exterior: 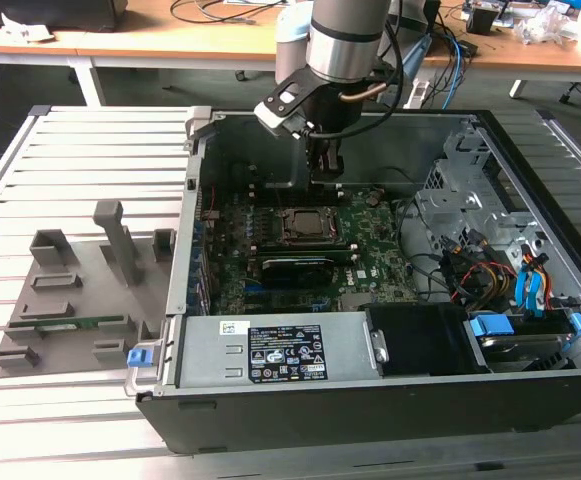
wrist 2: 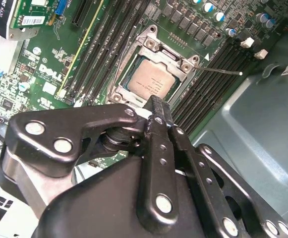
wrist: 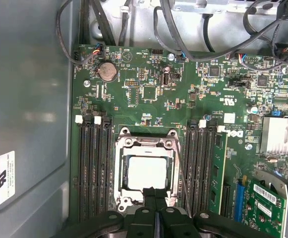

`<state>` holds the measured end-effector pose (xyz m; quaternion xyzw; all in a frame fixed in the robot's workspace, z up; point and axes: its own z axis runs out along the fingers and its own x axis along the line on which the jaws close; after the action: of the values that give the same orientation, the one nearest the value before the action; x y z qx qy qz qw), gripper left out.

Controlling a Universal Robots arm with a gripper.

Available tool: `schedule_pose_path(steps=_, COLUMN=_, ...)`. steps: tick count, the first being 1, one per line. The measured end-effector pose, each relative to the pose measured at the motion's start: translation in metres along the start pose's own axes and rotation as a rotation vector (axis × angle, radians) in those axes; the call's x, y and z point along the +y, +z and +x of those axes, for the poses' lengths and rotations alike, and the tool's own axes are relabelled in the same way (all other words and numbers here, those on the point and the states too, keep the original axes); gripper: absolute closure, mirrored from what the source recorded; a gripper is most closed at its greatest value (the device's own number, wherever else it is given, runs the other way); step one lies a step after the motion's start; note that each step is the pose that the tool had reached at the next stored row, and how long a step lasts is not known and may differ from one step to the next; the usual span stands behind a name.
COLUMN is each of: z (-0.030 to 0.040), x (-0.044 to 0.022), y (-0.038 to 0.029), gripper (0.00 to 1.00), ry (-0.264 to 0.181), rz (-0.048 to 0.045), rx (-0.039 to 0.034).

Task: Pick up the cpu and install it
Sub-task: 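Install the first cpu locking lever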

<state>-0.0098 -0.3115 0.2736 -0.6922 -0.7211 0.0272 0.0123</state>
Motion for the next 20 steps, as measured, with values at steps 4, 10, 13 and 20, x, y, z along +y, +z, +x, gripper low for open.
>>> schedule_pose_path(steps=4, z=0.0000, x=0.0000, y=-0.0001, gripper=0.89, ry=0.000, rz=0.0000, rx=0.0000)
schedule_pose_path(steps=10, z=0.0000, x=0.0000, y=-0.0003, gripper=0.89, ry=-0.036, rz=-0.0007, rx=-0.0021)
schedule_pose_path(steps=13, z=0.0000, x=0.0000, y=-0.0002, gripper=0.89, ry=-0.101, rz=-0.0020, rx=-0.0058)
schedule_pose_path(steps=20, z=0.0000, x=0.0000, y=-0.0002, gripper=0.89, ry=-0.369, rz=-0.0074, rx=-0.0209)
